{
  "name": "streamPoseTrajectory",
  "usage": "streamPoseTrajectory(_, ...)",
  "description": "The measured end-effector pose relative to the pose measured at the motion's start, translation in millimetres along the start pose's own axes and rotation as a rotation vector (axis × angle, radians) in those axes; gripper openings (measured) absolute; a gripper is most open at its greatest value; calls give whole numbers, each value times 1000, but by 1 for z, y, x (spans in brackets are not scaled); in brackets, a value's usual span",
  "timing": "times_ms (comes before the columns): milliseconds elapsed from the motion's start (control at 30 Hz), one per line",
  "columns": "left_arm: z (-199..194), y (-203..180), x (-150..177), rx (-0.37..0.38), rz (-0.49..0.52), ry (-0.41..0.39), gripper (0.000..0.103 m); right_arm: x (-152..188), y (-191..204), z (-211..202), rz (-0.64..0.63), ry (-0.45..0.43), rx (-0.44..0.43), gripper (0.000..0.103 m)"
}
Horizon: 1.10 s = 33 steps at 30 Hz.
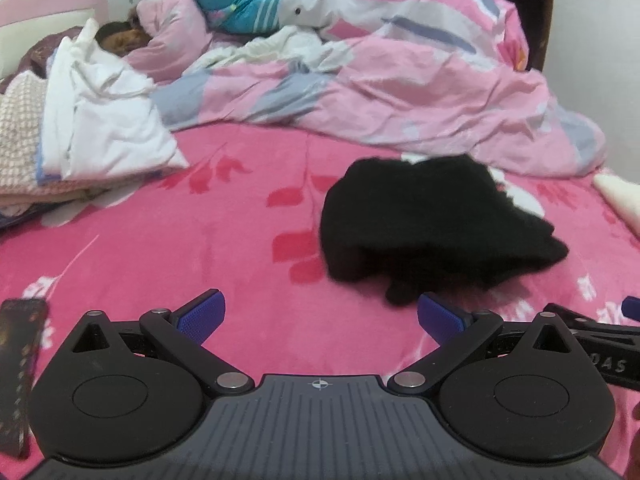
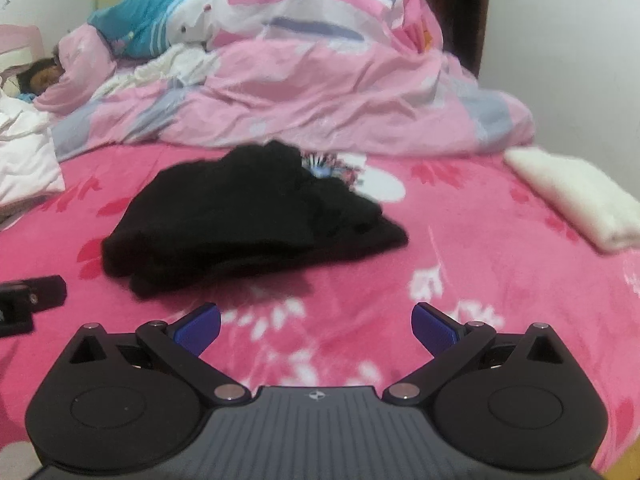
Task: Fold clothes
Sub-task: 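Grasp the black garment edge with the left gripper while the right gripper grasps another edge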
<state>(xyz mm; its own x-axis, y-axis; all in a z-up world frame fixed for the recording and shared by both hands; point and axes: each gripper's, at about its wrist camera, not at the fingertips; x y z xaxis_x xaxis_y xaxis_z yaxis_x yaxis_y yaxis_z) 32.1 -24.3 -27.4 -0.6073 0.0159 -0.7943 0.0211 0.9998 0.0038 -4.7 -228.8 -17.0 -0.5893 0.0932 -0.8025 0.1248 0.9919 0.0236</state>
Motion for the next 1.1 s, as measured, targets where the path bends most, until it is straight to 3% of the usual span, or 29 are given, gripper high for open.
streamPoseTrajectory(167,29,-13,-20,70,23,-49,103,-39,-23,24,54,-98,-80,103)
streamPoseTrajectory(333,73,-26,-33,58,34,-33,97,-75,-28,85,99,-69,-192,99)
streamPoseTrajectory(533,111,-31,-23,71,42,69,66,-80,-22,147,144,31,-302,68)
streamPoseTrajectory(600,114,-29,-19,95,15,81,53,-79,-19,152,151,48,-335,44)
streamPoseTrajectory(633,114,-29,-18,100,4,79,48,-79,-17,150,148,46,-340,36)
streamPoseTrajectory(667,112,-28,-18,105,2,74,34,-80,-15,148,144,42,-345,23)
streamPoseTrajectory(700,109,-28,-19,109,4,69,22,-81,-14,142,142,33,-347,17)
streamPoseTrajectory(767,101,-28,-20,121,7,58,9,-83,-14,129,142,14,-354,12)
streamPoseTrajectory(1100,19,-6,6,212,65,3,4,-58,-16,22,89,-35,-399,8)
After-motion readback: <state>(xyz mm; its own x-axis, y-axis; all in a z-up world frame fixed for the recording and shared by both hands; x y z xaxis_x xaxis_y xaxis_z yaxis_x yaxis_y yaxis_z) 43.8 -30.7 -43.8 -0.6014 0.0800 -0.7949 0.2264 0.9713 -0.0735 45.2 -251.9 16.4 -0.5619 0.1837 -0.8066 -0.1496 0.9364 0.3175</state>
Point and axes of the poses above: each gripper's, at about its wrist camera, not at the fingertips, and z roughly the way its jaws point, y to its left, x to its underside, and after that the axes turned 6 degrees about -x, right-handed
